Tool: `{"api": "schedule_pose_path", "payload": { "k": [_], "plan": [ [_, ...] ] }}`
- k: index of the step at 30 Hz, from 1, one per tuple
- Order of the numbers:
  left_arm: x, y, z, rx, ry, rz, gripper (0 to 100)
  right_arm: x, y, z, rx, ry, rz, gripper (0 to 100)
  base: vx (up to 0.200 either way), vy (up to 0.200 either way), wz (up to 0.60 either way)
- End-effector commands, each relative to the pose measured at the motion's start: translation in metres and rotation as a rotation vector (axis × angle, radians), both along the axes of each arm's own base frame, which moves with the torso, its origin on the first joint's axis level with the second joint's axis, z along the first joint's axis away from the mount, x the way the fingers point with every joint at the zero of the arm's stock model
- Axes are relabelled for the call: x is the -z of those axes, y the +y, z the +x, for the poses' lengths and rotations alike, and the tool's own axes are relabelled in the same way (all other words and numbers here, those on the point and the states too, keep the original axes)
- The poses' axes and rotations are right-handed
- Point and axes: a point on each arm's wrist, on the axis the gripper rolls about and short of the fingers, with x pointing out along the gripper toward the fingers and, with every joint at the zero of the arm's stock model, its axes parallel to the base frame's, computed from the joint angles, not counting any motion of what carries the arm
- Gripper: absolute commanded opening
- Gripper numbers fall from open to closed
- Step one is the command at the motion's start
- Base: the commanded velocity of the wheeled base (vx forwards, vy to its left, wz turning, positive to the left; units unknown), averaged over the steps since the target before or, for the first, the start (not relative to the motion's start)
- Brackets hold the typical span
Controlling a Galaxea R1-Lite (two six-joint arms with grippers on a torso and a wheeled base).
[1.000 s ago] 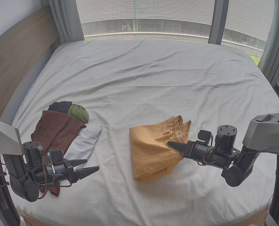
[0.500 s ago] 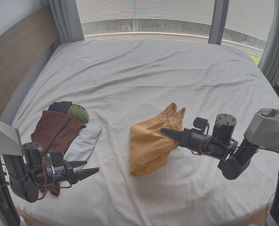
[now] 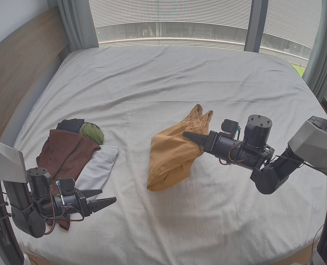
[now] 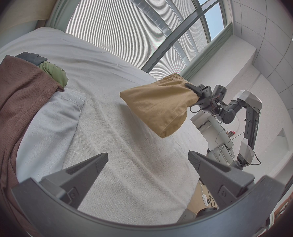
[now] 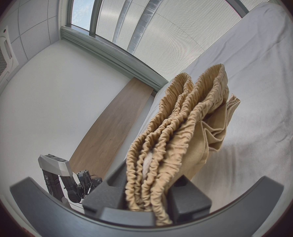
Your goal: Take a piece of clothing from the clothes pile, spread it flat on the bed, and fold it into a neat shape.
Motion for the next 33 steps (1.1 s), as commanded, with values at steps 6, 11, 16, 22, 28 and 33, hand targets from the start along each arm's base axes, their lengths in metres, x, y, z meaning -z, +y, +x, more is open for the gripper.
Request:
{"api": "schedule_pose_path", "payload": {
  "k": [6,11,16,22,28,33],
  "plan": [
    [0.001,0.0,0.0,0.0,0.005,0.0,100,-0.024,0.007,0.018,0.005,-0.041,0.021,0,0.0,0.0,0.0],
    [0.0,0.0,0.0,0.0,0.001,0.0,100,-0.031,0.01,0.031,0.01,-0.045,0.023,0,0.0,0.0,0.0],
    [0.001,0.0,0.0,0.0,0.003,0.0,100,-0.025,0.01,0.043,0.008,-0.018,0.028,0,0.0,0.0,0.0],
    [0.001,0.0,0.0,-0.002,0.005,0.0,100,-0.01,0.012,0.059,0.019,-0.004,0.021,0,0.0,0.0,0.0],
    [0.002,0.0,0.0,-0.002,0.008,0.0,100,-0.006,0.014,0.066,0.021,-0.002,0.021,0,0.0,0.0,0.0],
    [0.002,0.0,0.0,-0.002,0.008,0.0,100,-0.011,0.015,0.072,0.024,-0.009,0.024,0,0.0,0.0,0.0]
  ]
}}
